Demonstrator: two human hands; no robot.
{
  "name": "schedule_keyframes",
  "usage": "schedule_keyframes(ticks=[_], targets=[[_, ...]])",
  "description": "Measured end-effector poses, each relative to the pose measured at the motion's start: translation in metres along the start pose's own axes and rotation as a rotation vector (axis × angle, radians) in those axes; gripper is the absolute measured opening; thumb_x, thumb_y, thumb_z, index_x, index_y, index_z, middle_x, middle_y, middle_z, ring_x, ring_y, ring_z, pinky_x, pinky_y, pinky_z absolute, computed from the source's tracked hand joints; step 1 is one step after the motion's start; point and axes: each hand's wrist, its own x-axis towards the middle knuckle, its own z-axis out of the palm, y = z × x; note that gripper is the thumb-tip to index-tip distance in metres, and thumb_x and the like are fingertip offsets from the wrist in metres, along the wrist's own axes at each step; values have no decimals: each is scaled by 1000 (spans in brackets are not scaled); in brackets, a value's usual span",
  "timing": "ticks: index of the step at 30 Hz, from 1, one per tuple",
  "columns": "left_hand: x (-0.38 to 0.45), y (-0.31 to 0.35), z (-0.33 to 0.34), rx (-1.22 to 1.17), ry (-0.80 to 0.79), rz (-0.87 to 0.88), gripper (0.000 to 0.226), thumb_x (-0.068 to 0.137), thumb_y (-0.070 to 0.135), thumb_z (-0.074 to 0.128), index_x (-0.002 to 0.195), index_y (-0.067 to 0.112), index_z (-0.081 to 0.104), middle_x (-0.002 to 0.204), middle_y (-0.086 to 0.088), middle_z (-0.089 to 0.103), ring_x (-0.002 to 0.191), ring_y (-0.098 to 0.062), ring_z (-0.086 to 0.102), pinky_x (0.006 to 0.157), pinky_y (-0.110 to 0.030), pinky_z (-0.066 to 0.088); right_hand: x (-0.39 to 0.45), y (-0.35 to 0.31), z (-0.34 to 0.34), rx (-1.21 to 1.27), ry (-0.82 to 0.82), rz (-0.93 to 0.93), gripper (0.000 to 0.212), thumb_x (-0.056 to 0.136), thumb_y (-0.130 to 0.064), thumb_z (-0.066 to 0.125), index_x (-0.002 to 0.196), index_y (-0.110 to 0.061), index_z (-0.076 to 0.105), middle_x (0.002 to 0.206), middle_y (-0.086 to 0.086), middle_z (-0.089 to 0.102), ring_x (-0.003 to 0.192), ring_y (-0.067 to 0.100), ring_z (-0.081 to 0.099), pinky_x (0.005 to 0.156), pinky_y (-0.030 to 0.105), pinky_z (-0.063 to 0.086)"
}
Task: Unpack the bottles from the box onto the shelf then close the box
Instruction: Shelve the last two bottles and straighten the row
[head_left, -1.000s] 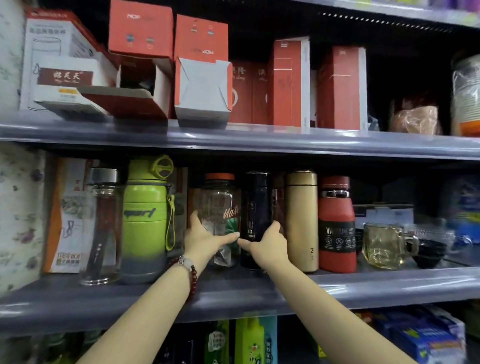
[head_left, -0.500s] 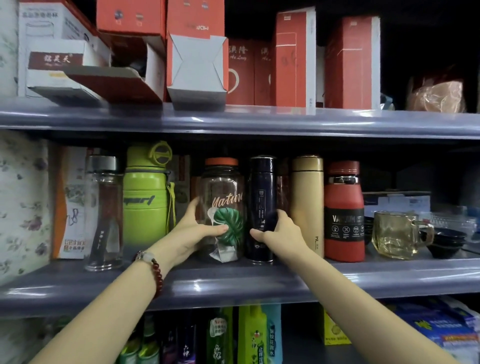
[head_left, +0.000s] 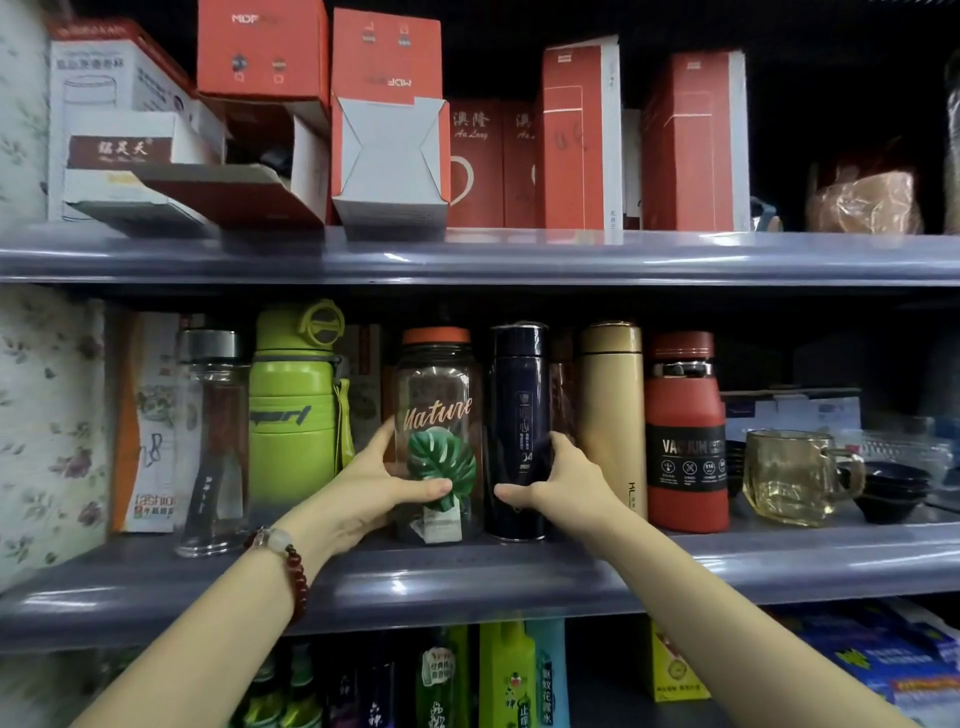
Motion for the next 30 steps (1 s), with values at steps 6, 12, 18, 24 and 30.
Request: schedule_keyframes(ticks=[6,12,18,24,30], targets=[[-1,-1,-2,-13,-23,24,93,70,-6,76,139,39,34,110,-4,71,96,-16,69,83,-31,56,0,1,0,-28,7,0,63,66,-26,84,117,-21,49,106,-4,68,93,12,64,81,25,51],[-4,-4,-1,46,10,38,97,63,5,84,141,32,34,119,-1,66,111,-19,63,105,-44,44,-5,-4,2,-70,8,9,68,71,-27,81,127,-18,44,117,0,63,97,15,60,81,23,45],[-13,7,2,411,132,61,64,60,35,85,116,20,58,114,4,68,107,-15,62,102,-36,46,-16,-15,2,-157,5,74,72,74,-32,79,131,-11,40,129,7,57,111,22,57,84,23,43],[-33,23,7,648,242,-8,35,72,41,76,83,14,57,92,-2,65,87,-18,61,83,-33,53,-33,-23,-12,-288,41,29,64,81,-32,72,131,-7,42,130,10,56,118,26,53,81,22,37],[-85,33,12,564,381,10,56,79,33,72,128,13,53,124,-10,61,107,-22,57,90,-29,44,-61,-11,-32,-274,143,-95,56,85,-29,67,132,-7,47,121,11,61,113,26,56,90,28,41]])
